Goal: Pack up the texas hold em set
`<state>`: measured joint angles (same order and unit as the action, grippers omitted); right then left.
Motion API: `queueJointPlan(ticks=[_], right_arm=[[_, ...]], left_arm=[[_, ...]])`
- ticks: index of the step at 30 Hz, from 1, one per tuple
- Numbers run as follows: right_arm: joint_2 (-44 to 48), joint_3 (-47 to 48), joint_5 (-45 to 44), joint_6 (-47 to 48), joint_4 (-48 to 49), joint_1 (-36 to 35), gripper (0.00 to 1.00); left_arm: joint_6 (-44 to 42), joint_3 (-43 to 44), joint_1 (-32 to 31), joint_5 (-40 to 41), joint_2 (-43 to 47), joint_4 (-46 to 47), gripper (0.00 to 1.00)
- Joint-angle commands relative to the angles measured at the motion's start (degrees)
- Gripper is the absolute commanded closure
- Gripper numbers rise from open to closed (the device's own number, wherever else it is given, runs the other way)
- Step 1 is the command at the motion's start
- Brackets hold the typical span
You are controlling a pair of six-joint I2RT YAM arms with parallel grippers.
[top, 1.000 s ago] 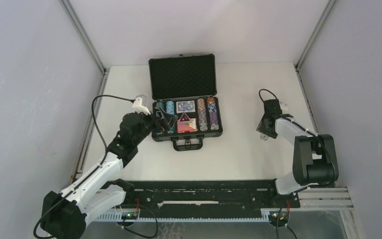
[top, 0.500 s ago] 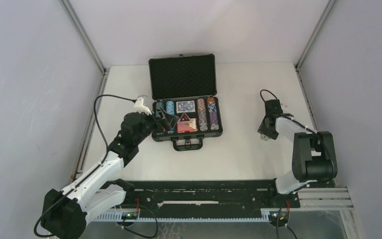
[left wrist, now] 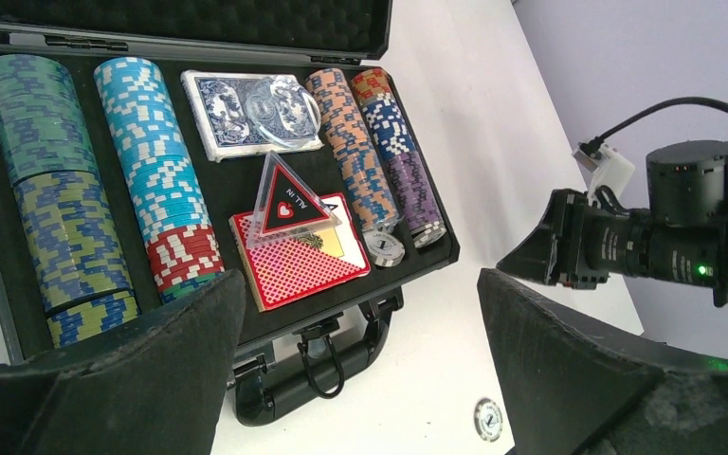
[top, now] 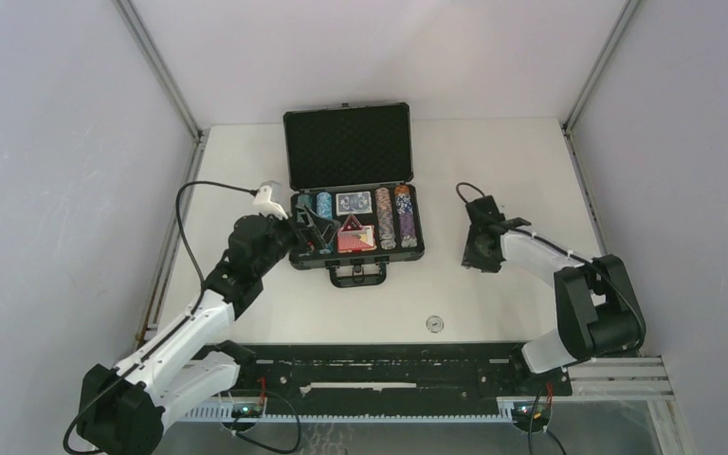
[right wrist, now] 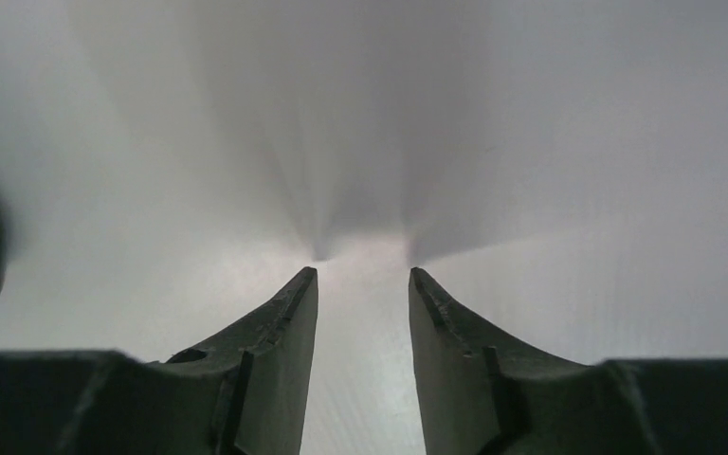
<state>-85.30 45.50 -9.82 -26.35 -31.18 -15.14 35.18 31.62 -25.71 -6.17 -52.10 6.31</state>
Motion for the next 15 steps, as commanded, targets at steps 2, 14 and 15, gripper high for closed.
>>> queueJointPlan(ticks=[2, 14, 15], right_arm=[[4.92, -0.79, -1.68, -4.48, -0.69, -8.99, 0.47], [11.43, -2.07, -5.94, -11.62, -3.72, -28.15, 0.68], [11.27, -2.56, -6.30, -12.63, -3.38, -29.45, 0.77]], left_arm=[[1.23, -1.67, -0.31, 0.54, 1.56, 1.25, 0.03], [1.32, -1.71, -0.35, 0.99, 1.35, 1.17, 0.03], [1.33, -1.80, -0.31, 0.99, 1.38, 1.17, 0.03]])
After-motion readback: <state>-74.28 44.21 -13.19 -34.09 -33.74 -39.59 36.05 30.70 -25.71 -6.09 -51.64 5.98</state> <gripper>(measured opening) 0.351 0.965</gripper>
